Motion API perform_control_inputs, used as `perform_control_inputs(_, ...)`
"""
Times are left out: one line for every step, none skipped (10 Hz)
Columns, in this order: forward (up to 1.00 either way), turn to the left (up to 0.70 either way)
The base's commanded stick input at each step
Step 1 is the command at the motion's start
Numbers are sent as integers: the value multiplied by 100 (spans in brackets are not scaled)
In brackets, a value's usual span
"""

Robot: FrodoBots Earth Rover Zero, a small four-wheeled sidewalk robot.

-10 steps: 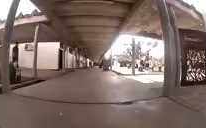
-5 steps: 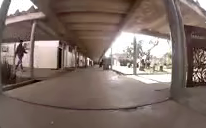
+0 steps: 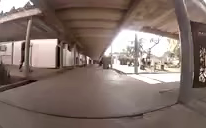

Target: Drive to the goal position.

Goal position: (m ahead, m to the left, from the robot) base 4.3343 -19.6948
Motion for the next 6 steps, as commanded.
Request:
perform_control_inputs(50,0)
perform_control_inputs(50,0)
perform_control_inputs(50,0)
perform_control_inputs(50,0)
perform_control_inputs(50,0)
perform_control_inputs(50,0)
